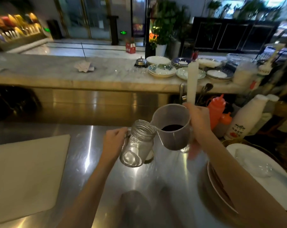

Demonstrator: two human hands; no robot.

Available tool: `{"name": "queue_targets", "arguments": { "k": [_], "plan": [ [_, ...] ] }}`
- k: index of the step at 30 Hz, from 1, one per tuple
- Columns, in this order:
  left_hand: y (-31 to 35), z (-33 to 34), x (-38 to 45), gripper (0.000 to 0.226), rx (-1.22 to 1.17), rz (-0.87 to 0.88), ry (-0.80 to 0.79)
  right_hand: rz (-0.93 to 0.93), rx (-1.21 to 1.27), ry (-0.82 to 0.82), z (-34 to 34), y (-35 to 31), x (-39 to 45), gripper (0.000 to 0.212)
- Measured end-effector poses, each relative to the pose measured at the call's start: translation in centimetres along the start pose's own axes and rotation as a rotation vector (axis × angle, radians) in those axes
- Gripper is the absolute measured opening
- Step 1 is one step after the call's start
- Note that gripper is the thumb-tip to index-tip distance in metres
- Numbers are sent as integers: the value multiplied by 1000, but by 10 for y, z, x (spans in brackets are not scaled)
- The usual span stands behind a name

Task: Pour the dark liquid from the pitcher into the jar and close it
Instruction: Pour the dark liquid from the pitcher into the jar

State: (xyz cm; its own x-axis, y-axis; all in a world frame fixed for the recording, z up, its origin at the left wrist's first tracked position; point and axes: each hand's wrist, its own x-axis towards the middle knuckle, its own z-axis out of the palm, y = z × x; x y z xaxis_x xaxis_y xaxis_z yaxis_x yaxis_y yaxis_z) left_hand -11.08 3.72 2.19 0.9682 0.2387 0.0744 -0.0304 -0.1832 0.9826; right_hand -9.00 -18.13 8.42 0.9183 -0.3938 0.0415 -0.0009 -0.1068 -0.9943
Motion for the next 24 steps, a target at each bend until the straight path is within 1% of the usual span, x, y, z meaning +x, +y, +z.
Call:
{"name": "queue_targets", "arguments": {
  "k": [4, 9, 12, 14, 17, 21, 24],
  "plan": [
    [24, -2, -1, 53, 62, 61, 57, -143, -125, -58, 1, -39, 9, 19],
    [50, -2, -13, 49, 148, 205, 112, -502, -345, -143, 4, -68, 19, 44],
    [57, 2, -19, 52, 237, 233, 133, -706, -514, -180, 10, -76, 16, 51],
    [57, 5, -22, 52, 281, 240, 138, -802, -598, -176, 14, -79, 13, 53],
    [56, 8, -26, 51, 332, 222, 145, -883, -708, -176, 16, -83, 7, 52],
    [57, 12, -30, 52, 332, 197, 149, -926, -715, -161, 15, -90, 9, 54],
    [57, 15, -33, 53, 321, 196, 146, -945, -777, -180, 17, -91, 7, 48]
  ]
}}
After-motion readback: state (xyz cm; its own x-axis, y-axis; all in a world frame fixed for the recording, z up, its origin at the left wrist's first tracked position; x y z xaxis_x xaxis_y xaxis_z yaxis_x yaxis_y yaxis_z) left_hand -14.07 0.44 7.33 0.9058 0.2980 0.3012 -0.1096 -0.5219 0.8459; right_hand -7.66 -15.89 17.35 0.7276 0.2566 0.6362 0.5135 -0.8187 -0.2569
